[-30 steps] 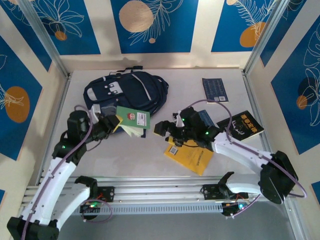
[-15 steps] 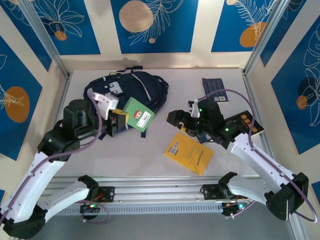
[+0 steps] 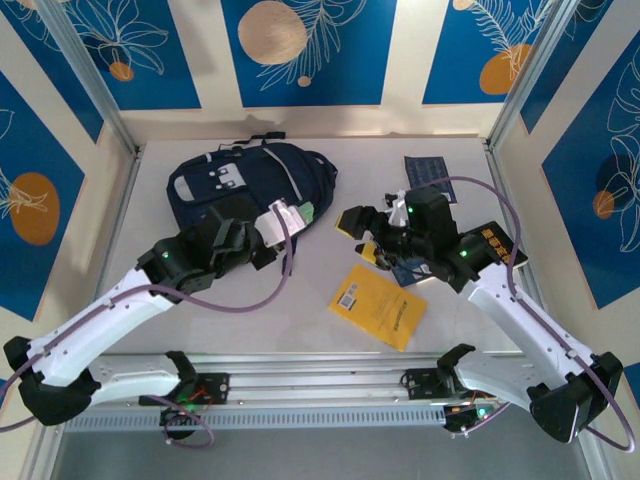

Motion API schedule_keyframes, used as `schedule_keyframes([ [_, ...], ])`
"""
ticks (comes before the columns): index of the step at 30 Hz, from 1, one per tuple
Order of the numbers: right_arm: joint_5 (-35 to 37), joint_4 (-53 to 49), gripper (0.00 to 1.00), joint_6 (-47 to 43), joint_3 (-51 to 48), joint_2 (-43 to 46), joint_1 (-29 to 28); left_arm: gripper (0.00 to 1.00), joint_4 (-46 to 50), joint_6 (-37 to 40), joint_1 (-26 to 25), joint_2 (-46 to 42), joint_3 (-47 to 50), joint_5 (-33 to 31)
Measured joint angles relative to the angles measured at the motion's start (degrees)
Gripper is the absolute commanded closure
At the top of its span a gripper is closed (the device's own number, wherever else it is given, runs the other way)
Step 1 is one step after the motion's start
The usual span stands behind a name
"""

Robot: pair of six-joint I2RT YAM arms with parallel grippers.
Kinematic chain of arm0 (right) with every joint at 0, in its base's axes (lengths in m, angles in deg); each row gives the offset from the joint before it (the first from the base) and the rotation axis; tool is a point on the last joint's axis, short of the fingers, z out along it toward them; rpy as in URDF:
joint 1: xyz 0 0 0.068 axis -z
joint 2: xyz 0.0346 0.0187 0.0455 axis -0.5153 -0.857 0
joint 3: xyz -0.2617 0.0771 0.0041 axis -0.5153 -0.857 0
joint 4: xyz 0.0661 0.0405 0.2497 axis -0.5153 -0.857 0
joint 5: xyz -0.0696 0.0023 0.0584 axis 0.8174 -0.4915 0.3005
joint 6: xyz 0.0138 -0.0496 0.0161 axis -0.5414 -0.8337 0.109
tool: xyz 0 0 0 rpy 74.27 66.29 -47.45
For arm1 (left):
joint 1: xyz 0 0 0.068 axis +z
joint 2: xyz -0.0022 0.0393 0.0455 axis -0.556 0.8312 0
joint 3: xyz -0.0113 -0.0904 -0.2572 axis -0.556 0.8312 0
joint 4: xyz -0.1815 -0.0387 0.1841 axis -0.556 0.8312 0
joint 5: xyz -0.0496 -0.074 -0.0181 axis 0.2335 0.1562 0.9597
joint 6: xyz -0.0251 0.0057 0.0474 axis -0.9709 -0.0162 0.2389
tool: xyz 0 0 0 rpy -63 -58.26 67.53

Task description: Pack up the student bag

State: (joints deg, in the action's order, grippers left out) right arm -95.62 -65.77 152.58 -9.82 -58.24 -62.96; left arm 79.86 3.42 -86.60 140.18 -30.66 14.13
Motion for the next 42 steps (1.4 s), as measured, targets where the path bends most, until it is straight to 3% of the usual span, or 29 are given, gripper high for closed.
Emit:
schedule_keyframes([
  [6, 1.36, 0.79, 0.06, 8.09, 3.26, -0.55, -1.75, 1.00, -3.41, 2.58, -3.23, 0.00, 2.27, -3.54],
  [12, 1.46, 4.09, 0.06, 12.22, 7.32, -6.67, -3.39, 1.00, -4.57, 3.78, -6.29, 0.70, 3.72, -4.55],
  [19, 1.22, 6.56, 0.17, 15.69, 8.20, -12.00, -4.37, 1.00, -7.56, 5.88, -11.15, 0.52, 5.86, -6.95],
  [26, 0.13, 7.15, 0.77, 17.55, 7.15, -13.97, -4.96, 1.00, -9.88, 8.68, -13.03, -1.60, 9.05, -10.21],
  [31, -0.70, 7.02, 1.00, 17.42, 6.51, -13.97, -4.70, 0.84, -11.10, 9.99, -13.86, -2.91, 11.87, -10.64],
  [34, -1.64, 7.56, 1.00, 16.52, 5.53, -13.86, -4.48, 0.51, -12.37, 8.57, -13.97, -4.13, 13.75, -9.62],
  [37, -2.45, 9.14, 1.00, 14.51, 4.24, -13.38, -3.45, 0.26, -12.07, 4.59, -14.12, -5.66, 15.06, -8.74],
  [42, -3.10, 10.67, 1.00, 6.69, 0.52, -9.14, -1.14, 0.11, -9.16, -7.78, -11.98, -9.09, 15.32, -3.67],
])
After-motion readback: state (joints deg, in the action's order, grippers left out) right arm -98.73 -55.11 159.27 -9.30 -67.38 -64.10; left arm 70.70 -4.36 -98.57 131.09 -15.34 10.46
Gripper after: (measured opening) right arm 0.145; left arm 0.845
